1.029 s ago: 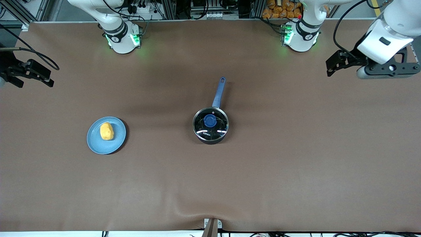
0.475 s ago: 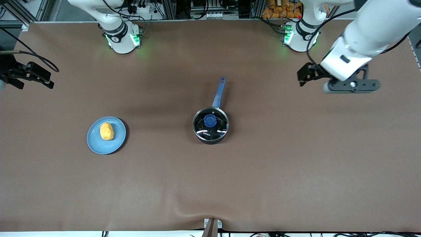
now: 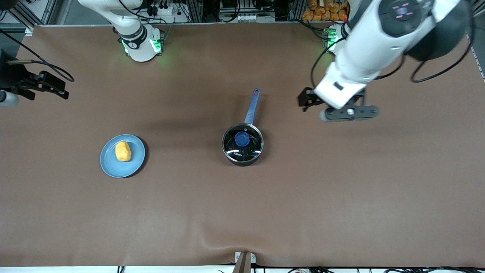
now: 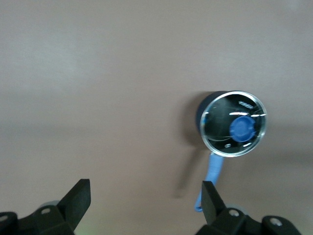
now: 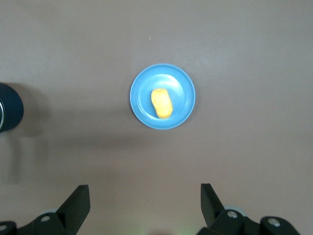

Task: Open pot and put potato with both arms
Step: 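Move the left gripper to the pot lid while the right gripper reaches the potato, then grasp the lid knob with the left gripper while the right gripper grasps the potato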

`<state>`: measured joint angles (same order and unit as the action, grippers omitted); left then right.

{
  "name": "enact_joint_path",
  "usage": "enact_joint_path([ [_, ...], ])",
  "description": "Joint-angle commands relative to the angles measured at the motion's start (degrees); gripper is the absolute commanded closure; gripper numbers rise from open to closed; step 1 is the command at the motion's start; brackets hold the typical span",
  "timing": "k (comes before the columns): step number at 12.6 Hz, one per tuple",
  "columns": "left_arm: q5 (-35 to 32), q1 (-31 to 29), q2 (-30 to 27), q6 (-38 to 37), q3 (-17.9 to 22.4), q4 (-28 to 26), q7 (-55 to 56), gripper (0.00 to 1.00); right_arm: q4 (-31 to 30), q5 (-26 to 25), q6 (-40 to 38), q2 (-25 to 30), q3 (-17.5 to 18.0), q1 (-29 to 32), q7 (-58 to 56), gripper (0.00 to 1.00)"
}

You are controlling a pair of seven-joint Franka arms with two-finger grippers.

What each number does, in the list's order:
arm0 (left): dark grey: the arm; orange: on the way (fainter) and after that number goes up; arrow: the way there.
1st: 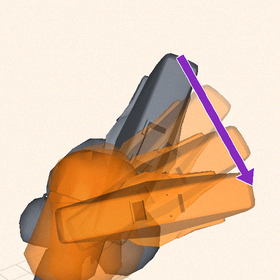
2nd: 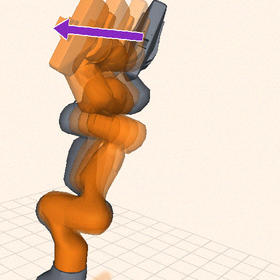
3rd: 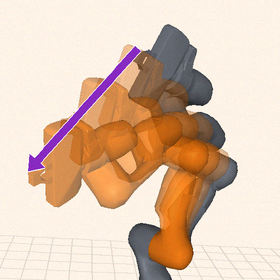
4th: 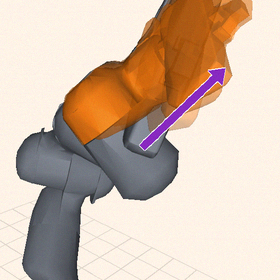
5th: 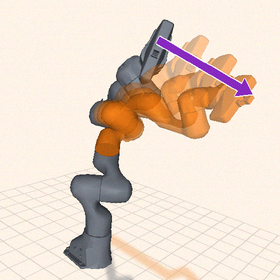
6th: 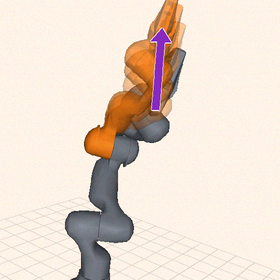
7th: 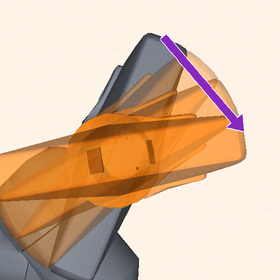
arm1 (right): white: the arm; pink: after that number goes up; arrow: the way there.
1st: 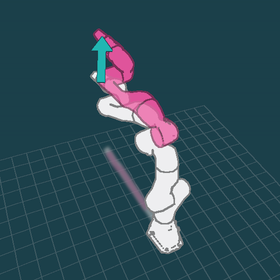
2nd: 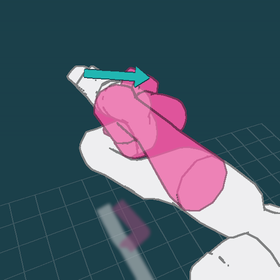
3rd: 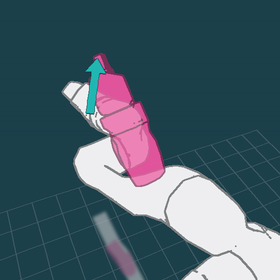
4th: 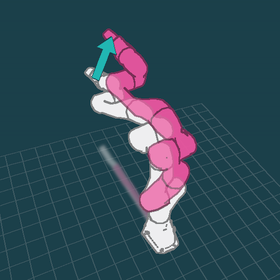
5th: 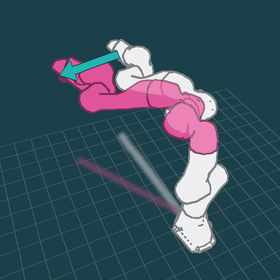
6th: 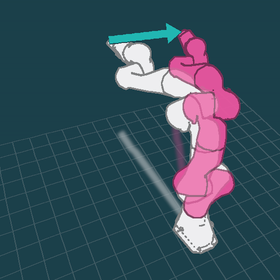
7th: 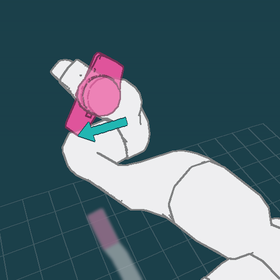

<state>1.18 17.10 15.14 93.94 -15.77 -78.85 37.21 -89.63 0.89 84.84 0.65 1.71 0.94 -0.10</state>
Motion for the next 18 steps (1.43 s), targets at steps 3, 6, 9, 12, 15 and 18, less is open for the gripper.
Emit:
enact_joint_path([
  [3,-2.13,9.95,9.54,3.69,2.22,6.95,12.69,0.0,-8.61,-0.1,9.8,-0.21,-0.13,-0.15,-0.07,0.0],
  [6,-3.55,16.97,13.32,8.26,6.43,6.95,17.44,0.0,-17.13,-0.01,20.24,-0.21,-0.13,-0.15,-0.07,0.0],
  [9,-3.46,23.4,17.01,11.61,12.41,6.95,20.36,0.0,-27.59,-0.01,35.0,-1.35,-0.21,-0.24,-0.07,0.0],
  [12,-3.38,25.7,20.52,16.52,14.1,7.04,20.53,0.0,-30.69,-0.01,43.12,-8.0,-0.21,-0.15,-0.16,0.0],
  [15,-3.38,26.05,24.57,20.84,14.45,8.18,24.75,0.0,-30.87,-0.1,49.09,-14.78,-0.3,-0.06,-0.25,0.0],
  [18,-3.38,26.23,26.51,24.35,14.71,8.62,25.02,0.0,-30.96,-0.71,55.42,-20.76,-0.39,1.25,-0.42,0.0],
])
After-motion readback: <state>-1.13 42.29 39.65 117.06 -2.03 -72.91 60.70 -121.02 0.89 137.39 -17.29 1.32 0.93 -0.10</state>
